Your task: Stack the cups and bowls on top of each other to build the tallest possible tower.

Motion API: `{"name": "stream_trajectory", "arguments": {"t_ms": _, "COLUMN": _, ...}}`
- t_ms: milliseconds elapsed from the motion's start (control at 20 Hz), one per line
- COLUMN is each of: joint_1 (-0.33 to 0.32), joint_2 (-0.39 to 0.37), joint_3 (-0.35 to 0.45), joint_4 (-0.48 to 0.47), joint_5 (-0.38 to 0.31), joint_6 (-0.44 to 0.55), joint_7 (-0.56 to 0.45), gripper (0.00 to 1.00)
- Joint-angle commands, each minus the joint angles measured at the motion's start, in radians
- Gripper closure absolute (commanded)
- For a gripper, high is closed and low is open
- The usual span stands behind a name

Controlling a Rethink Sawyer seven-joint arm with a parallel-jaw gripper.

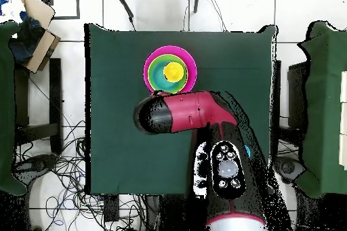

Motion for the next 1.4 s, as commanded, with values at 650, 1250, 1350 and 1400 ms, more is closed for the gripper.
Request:
{"name": "stream_trajectory", "arguments": {"t_ms": 650, "joint_1": 0.032, "joint_2": 0.151, "joint_3": 0.010, "joint_4": -0.041, "joint_5": -0.228, "joint_6": -0.035, "joint_7": -0.121, "gripper": 0.00}}
{"name": "stream_trajectory", "arguments": {"t_ms": 1250, "joint_1": 0.014, "joint_2": 0.200, "joint_3": 0.022, "joint_4": -0.064, "joint_5": -0.292, "joint_6": -0.074, "joint_7": -0.099, "gripper": 0.00}}
{"name": "stream_trajectory", "arguments": {"t_ms": 1350, "joint_1": 0.010, "joint_2": 0.216, "joint_3": 0.021, "joint_4": -0.063, "joint_5": -0.312, "joint_6": -0.093, "joint_7": -0.095, "gripper": 0.00}}
{"name": "stream_trajectory", "arguments": {"t_ms": 1400, "joint_1": 0.009, "joint_2": 0.223, "joint_3": 0.019, "joint_4": -0.061, "joint_5": -0.320, "joint_6": -0.103, "joint_7": -0.089, "gripper": 0.00}}
